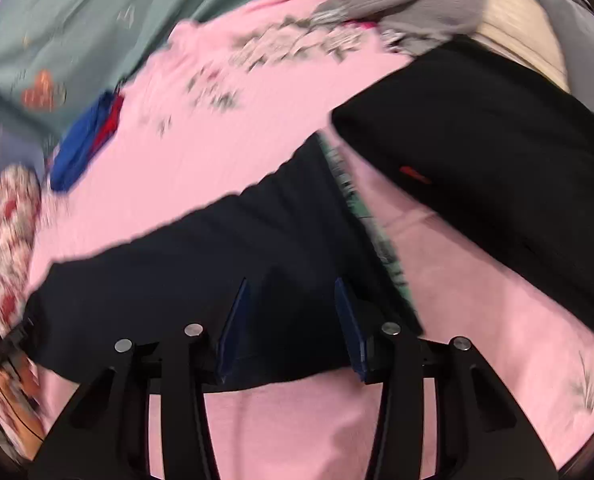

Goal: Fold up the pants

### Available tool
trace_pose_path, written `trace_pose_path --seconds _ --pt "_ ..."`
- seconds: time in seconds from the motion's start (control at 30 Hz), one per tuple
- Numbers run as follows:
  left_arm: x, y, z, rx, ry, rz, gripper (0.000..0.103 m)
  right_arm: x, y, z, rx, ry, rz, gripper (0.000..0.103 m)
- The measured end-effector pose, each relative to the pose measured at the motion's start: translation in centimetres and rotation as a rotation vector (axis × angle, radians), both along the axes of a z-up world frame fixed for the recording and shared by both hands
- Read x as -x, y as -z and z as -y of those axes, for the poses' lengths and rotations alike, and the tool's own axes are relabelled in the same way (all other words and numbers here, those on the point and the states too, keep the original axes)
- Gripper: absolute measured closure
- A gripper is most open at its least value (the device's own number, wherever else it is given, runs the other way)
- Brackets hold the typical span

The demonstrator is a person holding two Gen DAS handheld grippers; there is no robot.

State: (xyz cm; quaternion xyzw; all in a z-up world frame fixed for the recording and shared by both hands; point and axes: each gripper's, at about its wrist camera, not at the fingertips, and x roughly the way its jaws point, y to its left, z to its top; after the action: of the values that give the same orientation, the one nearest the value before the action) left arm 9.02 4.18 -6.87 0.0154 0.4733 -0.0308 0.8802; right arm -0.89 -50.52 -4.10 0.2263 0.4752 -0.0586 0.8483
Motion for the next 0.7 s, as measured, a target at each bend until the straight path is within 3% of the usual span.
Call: trace_pose_path --seconds 0.03,0.1,0.23,0.37,0.5,0.63,0.67,0.7 --pt "0.0 0.1 0.0 -0.003 0.000 -0.002 0.002 0.7 -1.0 0.1 0.021 0.026 0.022 0.055" --pt "0.0 0.0 -0.1 0.001 -0.004 0.000 0.002 1.9 -2.5 0.2 0.037 0.044 0.047 0.041" --pt "0.3 -0.7 -0.5 0.040 -0.015 0.014 0.002 4.0 -1.7 0.5 -0.029 0.088 -0.041 0.040" --pt "0.5 -0.8 -0.3 0.061 -0.004 0.007 0.002 5.0 0.5 1.1 -0.136 0.128 -0.065 0.040" --pt "0.5 -0.4 0.1 0.053 -0.004 -0.006 0.002 3.8 1.4 1.8 -0.206 0.177 0.024 0.040" --pt "0.3 0.2 0.5 0.023 -0.020 -0.022 0.002 2.0 1.9 1.8 -0.212 0.226 0.059 0.040" --pt "0.3 0.3 0.6 0.013 -0.023 -0.022 0.002 1.6 1.9 1.5 -0.199 0.225 0.061 0.050" --pt "0.3 0.3 0.7 0.006 -0.024 -0.021 0.002 1.1 2.0 1.2 -0.180 0.225 0.052 0.073"
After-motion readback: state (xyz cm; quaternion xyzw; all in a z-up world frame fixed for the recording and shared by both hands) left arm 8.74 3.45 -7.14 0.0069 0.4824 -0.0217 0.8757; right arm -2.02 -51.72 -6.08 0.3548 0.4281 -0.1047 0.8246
